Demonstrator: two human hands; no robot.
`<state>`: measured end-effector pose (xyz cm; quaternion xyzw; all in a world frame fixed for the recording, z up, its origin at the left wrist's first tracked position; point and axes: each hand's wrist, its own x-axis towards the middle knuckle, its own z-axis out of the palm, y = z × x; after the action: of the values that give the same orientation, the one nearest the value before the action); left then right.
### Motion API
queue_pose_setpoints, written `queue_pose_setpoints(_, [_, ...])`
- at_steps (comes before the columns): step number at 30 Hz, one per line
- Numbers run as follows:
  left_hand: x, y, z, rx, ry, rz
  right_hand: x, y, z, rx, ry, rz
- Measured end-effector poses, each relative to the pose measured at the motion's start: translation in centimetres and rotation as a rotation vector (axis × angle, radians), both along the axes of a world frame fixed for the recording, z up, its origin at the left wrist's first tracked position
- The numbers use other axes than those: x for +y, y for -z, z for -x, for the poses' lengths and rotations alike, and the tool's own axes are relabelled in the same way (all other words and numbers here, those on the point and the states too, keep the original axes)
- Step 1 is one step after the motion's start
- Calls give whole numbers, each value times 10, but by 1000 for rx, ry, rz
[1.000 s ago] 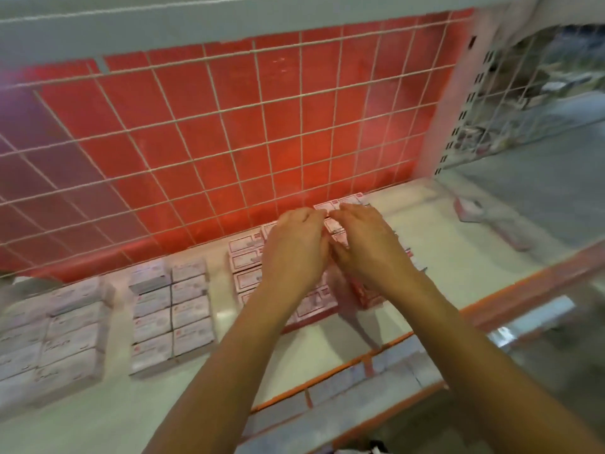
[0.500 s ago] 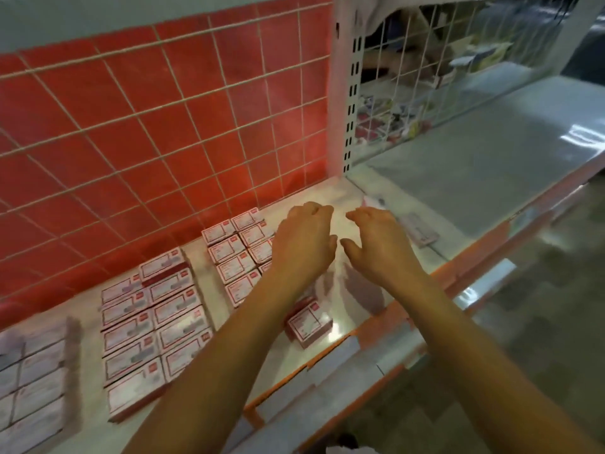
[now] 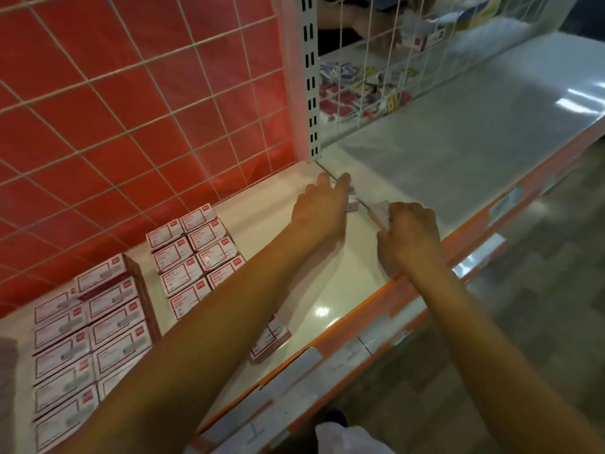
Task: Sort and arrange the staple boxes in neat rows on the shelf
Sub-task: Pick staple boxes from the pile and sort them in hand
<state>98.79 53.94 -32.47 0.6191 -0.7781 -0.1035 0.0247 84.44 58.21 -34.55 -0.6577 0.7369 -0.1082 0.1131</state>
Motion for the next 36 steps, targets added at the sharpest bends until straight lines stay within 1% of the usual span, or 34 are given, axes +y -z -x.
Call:
queue_pose_setpoints(5, [-15, 13, 6, 160, -39, -71, -4, 5, -1, -46, 10, 28])
queue_pose_setpoints(10, [-12, 21, 5, 220, -109, 31, -1, 6, -7, -145, -38, 10])
queue_pose_setpoints(13, [-4, 23, -2, 251, -162, 20, 3, 8, -9, -168, -48, 14])
queue_pose_setpoints(16, [8, 20, -12, 244, -200, 5, 6, 7, -11, -289, -38, 47])
queue_pose_setpoints(22, [29, -11, -40, 378, -326, 71, 18, -14, -26, -570, -53, 185])
queue_pose_setpoints(26, [55, -30, -66, 436, -386, 115, 29, -25, -49, -714, -96, 223])
queue_pose_setpoints(29, [84, -43, -94, 472, -451, 133, 37, -32, -71, -831, -147, 215])
queue_pose_setpoints(32, [113, -51, -125, 555, -560, 161, 47, -38, -96, -921, -208, 179])
queue_pose_setpoints(36, [149, -54, -162, 581, -657, 193, 62, -40, -132, -1043, -265, 95])
